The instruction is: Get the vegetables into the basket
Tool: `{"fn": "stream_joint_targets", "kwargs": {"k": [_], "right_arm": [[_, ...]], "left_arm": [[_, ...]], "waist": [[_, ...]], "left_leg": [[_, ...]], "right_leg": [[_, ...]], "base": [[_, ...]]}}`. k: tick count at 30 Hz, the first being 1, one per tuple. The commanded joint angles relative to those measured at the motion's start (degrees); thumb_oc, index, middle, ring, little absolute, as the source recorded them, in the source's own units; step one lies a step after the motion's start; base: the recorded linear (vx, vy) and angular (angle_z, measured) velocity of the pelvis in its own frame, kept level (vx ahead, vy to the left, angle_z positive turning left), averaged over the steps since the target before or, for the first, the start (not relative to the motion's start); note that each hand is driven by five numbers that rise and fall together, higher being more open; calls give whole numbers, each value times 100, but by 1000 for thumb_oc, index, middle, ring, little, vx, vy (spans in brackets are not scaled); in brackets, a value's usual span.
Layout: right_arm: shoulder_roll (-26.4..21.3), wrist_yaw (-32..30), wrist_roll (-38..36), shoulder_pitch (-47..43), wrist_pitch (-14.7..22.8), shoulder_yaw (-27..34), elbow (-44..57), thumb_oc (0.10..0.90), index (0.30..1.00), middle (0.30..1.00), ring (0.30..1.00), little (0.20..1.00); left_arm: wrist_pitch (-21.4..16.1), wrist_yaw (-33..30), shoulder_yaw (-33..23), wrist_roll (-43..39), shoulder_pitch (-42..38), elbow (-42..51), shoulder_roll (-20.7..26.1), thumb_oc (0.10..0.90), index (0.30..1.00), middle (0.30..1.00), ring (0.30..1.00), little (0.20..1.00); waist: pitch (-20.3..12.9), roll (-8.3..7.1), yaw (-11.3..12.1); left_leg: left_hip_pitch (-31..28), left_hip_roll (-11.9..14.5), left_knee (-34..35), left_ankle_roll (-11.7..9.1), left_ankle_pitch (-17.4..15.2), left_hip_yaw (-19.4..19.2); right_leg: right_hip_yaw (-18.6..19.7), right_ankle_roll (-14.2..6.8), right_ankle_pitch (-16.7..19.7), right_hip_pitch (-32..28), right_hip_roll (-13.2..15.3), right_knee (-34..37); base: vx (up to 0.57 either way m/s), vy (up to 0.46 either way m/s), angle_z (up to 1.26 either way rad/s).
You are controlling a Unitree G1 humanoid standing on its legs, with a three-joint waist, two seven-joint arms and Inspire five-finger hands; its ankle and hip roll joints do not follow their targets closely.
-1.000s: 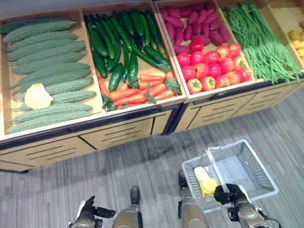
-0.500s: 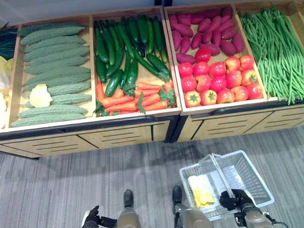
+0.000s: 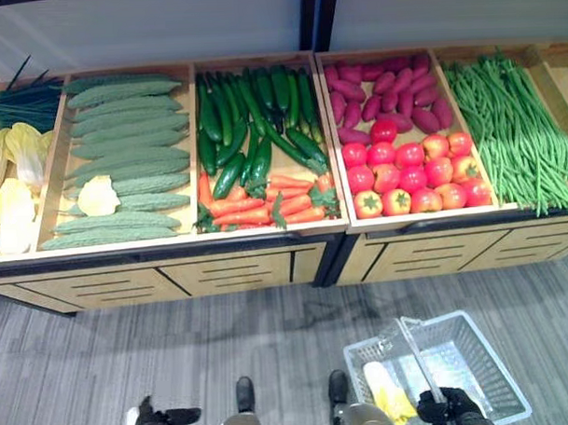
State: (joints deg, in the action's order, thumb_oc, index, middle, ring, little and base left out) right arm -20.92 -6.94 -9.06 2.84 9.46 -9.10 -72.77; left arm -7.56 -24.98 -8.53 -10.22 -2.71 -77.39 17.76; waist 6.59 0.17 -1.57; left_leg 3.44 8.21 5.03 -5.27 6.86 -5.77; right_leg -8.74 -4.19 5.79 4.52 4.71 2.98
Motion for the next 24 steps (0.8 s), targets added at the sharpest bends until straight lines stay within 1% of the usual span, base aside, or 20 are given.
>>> {"fn": "stream_joint_targets", "kwargs": {"k": [1,2,3,4,5,6,8,9,10,11,12,13,14,16,18,19,22,23,24], "right_arm": [[62,-266,126,-184,446,43,122,400,300,300,300,300],[65,-313,181,-168,472,17,119,400,300,300,300,300],[59,-354,202,-148,510,9,160,400,300,300,300,300],[51,-420,214,-132,557,77,177,400,300,300,300,300],[53,-421,215,-130,557,74,177,400,300,300,300,300],[52,-452,219,-114,567,147,179,400,300,300,300,300],[40,-471,196,-41,546,351,170,400,300,300,300,300],[29,-465,204,-18,531,407,153,400,300,300,300,300],[20,-452,222,5,515,456,138,400,300,300,300,300],[20,-452,224,7,514,448,141,400,300,300,300,300],[-36,-418,234,38,487,516,130,400,300,300,300,300],[-35,-416,235,41,484,521,134,400,300,300,300,300],[-95,-354,209,42,470,552,190,400,300,300,300,300],[-166,-312,224,29,454,544,262,400,300,300,300,300],[-179,-291,231,22,448,541,286,400,300,300,300,300],[-242,-247,267,-11,446,500,342,400,300,300,300,300],[-312,-187,349,3,450,413,495,400,300,300,300,300],[-368,-163,379,-37,461,354,541,400,300,300,300,300],[-379,-140,396,-45,472,321,589,400,300,300,300,300]], "left_arm": [[-320,-1319,-192,256,-193,112,934,900,1000,1000,1000,1000],[-358,-1665,-198,498,-189,373,1072,900,1000,1000,1000,1000],[-378,-2007,-182,776,-139,872,1278,900,1000,1000,1000,1000],[-274,-2404,-199,1275,18,1705,1527,900,1000,1000,1000,1000],[-260,-2408,-207,1285,33,1726,1522,900,1000,1000,1000,1000],[-196,-2602,-218,1671,159,2398,1691,900,1000,1000,1000,1000],[-36,-2767,-483,2356,506,3834,2010,900,1000,1000,1000,1000],[69,-2739,-597,2670,615,4319,2108,900,1000,1000,1000,1000],[153,-2735,-680,2956,650,4579,2175,900,1000,1000,1000,1000],[180,-2719,-708,2976,682,4627,2161,900,1000,1000,1000,1000],[304,-2637,-684,3485,614,4977,2334,900,1000,1000,1000,1000],[318,-2627,-687,3498,616,4995,2330,900,1000,1000,1000,1000],[352,-2318,-584,3781,528,5203,2504,900,1000,1000,1000,1000],[266,-2011,-394,3984,422,5385,2676,900,1000,1000,1000,1000],[238,-1955,-347,4028,375,5395,2737,900,1000,1000,1000,1000],[156,-1735,-150,4057,161,5468,2918,900,1000,1000,1000,1000],[44,-1475,237,4073,-231,5404,3124,900,1000,1000,1000,1000],[-10,-1242,616,4154,-556,5350,3350,900,1000,1000,1000,1000],[-32,-1211,800,4243,-705,5220,3485,900,1000,1000,1000,1000]], "waist": [[114,-458,59],[94,-460,62],[78,-462,72],[65,-461,92],[65,-463,90],[52,-457,104],[15,-445,139],[-9,-443,142],[-38,-445,128],[-39,-447,122],[-84,-445,56],[-80,-446,62],[-112,-431,-10],[-127,-407,-85],[-129,-403,-89],[-143,-383,-179],[-144,-364,-300],[-142,-350,-369],[-134,-349,-405]], "left_leg": [[-385,81,-3,-170,-475,-5],[-407,82,-3,-175,-486,-15],[-419,80,-3,-181,-494,-12],[-439,76,-3,-189,-504,-6],[-443,76,-3,-189,-506,-7],[-451,74,-3,-191,-513,5],[-462,78,-3,-195,-539,29],[-475,85,-3,-196,-555,32],[-493,87,-3,-203,-567,21],[-498,88,-3,-203,-569,19],[-534,87,-3,-208,-591,-3],[-539,88,-3,-208,-593,-5],[-567,96,-3,-215,-607,-37],[-593,95,-3,-219,-618,-87],[-601,100,-3,-222,-621,-105],[-607,112,-3,-230,-623,-145],[-616,129,-3,-236,-624,-232],[-634,134,-3,-237,-635,-273],[-649,131,-3,-234,-639,-300]], "right_leg": [[360,-661,203,213,718,-88],[364,-674,209,203,724,-79],[361,-689,217,197,728,-67],[361,-710,220,176,742,-59],[362,-710,219,172,741,-57],[351,-718,218,167,745,-52],[335,-732,215,132,748,-23],[327,-736,205,107,749,-12],[325,-738,201,85,745,2],[325,-739,201,79,744,7],[347,-740,201,54,737,29],[348,-741,201,49,736,32],[378,-744,207,36,726,56],[418,-742,224,46,710,70],[436,-742,229,53,702,73],[481,-747,250,72,693,89],[563,-750,273,132,670,88],[611,-757,286,156,664,92],[649,-761,295,177,659,86]], "base": [[19,38,-13],[10,18,-16],[9,29,-18],[5,19,-10],[4,13,-3],[0,0,0],[0,0,0],[0,0,0],[0,0,0],[0,0,0],[0,0,0],[0,0,0],[-1,8,-4],[-9,7,-9],[-11,5,-14],[-18,13,-13],[-18,12,-17],[-7,16,-31],[-8,14,-22]]}}
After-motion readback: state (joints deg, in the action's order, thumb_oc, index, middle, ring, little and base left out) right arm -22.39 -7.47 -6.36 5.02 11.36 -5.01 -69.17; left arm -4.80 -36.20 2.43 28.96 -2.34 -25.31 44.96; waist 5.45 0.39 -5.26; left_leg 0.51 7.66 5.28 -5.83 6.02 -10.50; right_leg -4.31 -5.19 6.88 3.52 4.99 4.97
